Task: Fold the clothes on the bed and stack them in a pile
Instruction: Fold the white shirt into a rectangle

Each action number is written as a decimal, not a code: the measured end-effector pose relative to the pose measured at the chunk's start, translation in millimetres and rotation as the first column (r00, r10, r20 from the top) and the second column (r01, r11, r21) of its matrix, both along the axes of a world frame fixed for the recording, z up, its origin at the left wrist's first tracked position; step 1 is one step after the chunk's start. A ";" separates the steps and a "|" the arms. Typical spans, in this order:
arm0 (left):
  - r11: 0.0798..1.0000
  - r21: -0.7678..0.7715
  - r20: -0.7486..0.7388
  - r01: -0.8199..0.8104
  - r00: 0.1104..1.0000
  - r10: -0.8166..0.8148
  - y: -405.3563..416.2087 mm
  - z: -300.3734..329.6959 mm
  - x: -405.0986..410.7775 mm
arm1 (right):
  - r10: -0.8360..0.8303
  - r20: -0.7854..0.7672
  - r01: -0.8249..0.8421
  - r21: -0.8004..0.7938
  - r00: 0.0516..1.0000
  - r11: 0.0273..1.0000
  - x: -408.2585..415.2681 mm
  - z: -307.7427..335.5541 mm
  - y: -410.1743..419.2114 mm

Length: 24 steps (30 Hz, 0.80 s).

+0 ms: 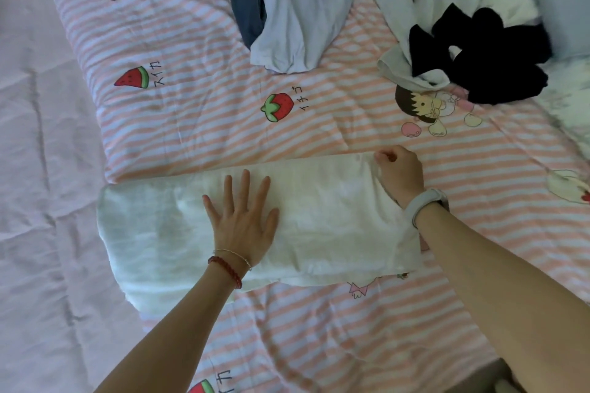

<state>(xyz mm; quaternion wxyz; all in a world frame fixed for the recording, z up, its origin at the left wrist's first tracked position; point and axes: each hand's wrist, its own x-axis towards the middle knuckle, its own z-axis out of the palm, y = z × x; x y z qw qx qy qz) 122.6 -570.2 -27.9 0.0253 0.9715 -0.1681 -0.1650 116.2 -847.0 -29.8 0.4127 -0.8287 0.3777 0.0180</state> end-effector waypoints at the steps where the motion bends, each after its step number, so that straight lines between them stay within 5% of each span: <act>1: 0.999 0.050 -0.030 0.010 1.000 -0.008 -0.3 -4.4 0.1 | -0.041 0.015 0.041 -0.006 0.999 0.999 -0.7 -0.2 -4.2; 4: 0.991 0.128 -0.066 0.043 0.997 -0.035 3.6 -12.0 2.1 | -0.018 -0.031 0.016 -0.060 0.999 0.998 -6.3 3.0 -17.0; 8: 0.998 -0.022 0.069 0.053 0.996 -0.051 -9.5 2.9 -9.0 | 0.145 -0.160 -0.154 -0.049 0.976 0.987 -29.9 21.2 -16.7; 12: 0.949 -0.105 0.179 0.296 0.945 -0.275 -46.3 11.8 -40.4 | 0.183 -0.204 -0.187 0.000 0.962 0.982 -67.9 26.0 -2.1; 16: 0.913 -0.029 0.074 0.407 0.911 -0.405 -74.5 0.7 -58.3 | 0.112 -0.156 -0.138 -0.167 0.981 0.976 -80.9 17.6 18.6; 24: 0.926 0.011 0.026 0.376 0.926 -0.377 -72.2 -6.0 -57.2 | 0.137 -0.060 -0.149 -0.418 0.989 0.896 -73.9 10.7 45.4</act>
